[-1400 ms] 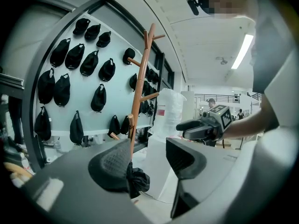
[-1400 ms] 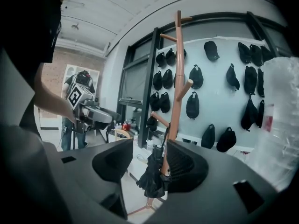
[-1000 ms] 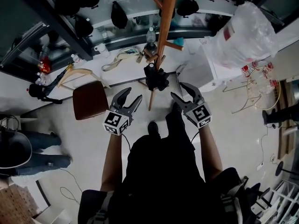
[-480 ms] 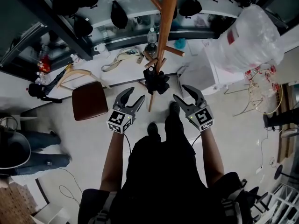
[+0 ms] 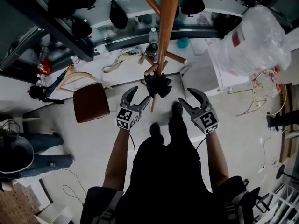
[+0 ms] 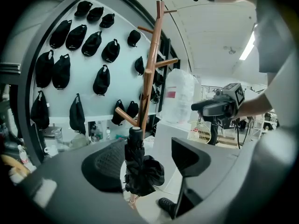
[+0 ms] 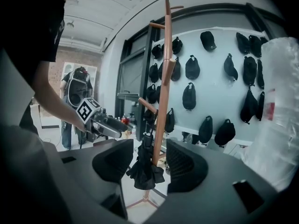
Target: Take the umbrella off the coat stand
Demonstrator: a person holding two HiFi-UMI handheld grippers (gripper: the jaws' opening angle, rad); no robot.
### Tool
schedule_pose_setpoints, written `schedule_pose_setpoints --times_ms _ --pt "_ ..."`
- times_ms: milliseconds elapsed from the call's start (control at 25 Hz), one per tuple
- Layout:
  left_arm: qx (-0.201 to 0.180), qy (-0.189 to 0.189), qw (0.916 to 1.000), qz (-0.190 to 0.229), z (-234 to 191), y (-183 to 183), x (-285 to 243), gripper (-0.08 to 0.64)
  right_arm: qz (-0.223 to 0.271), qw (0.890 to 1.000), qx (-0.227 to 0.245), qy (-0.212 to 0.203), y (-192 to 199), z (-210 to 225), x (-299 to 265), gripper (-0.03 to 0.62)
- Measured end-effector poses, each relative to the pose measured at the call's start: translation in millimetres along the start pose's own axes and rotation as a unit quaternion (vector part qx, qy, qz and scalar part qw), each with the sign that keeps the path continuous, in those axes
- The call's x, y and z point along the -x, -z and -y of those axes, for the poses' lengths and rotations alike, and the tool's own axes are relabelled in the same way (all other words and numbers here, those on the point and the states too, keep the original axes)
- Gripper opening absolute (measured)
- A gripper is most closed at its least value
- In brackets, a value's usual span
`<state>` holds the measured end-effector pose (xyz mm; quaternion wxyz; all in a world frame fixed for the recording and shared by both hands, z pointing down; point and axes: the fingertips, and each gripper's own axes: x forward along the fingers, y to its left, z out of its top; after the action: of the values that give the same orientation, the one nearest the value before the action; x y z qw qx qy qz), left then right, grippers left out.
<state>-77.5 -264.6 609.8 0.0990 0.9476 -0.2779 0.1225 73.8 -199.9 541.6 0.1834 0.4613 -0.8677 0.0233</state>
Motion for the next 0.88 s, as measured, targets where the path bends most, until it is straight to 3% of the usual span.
schedule_pose_setpoints --times_ms 600,880 --pt "0.02 0.005 0.9991 -0.037 -20 50 -67 0.399 -0.021 1.0 -0.01 -0.002 17 12 7 0.222" --pt "0.04 -0.014 0.9986 -0.033 -36 60 -98 0.437 -0.03 0.999 -0.017 0.009 26 20 17 0.222"
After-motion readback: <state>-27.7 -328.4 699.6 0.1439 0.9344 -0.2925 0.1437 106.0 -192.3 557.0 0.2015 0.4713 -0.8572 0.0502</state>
